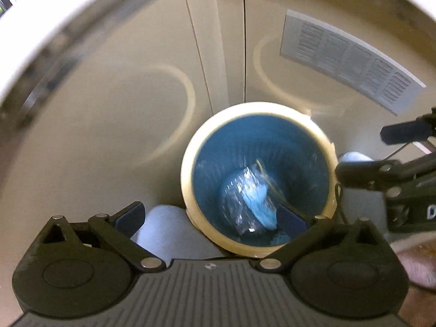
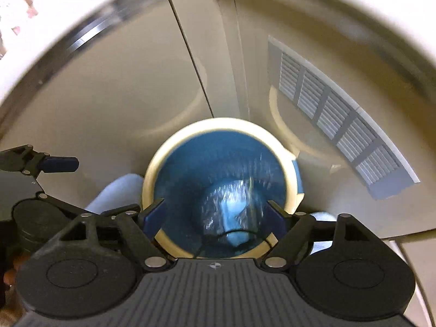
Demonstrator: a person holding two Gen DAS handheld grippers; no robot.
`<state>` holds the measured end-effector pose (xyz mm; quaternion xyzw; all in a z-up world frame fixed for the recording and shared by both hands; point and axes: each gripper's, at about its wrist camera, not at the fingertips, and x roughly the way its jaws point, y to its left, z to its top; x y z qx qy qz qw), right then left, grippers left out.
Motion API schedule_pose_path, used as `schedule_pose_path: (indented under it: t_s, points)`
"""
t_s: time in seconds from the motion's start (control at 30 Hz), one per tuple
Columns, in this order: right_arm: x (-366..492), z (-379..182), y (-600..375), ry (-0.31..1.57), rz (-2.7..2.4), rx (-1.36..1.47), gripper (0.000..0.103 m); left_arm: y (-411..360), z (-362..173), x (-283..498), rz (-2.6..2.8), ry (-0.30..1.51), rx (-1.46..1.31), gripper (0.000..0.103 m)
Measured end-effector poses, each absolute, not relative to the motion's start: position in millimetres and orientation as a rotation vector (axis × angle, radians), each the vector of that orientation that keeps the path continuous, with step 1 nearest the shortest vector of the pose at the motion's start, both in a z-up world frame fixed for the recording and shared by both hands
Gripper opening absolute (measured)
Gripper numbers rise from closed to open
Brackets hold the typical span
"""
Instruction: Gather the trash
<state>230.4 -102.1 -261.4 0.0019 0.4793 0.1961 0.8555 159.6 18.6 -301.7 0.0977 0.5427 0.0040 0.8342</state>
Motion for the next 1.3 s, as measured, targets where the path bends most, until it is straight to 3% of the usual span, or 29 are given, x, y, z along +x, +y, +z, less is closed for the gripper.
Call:
schedule_pose_path:
  t_s: [0.2, 0.5, 1.3]
  points:
    - [195, -230, -109, 0.844, 0.402, -0.054, 0.084, 23, -273, 128, 0.033, 1.033, 0.215, 0.103]
    - [174, -220, -106, 0.763, 0.413, -0.101, 0.084, 17, -255, 108, 0.049, 0.976, 0.246, 0.103]
    - [163, -220, -104, 0.752, 0.413, -0.116, 0.087, 24, -247, 97, 0.066, 0.941, 0.239, 0.103]
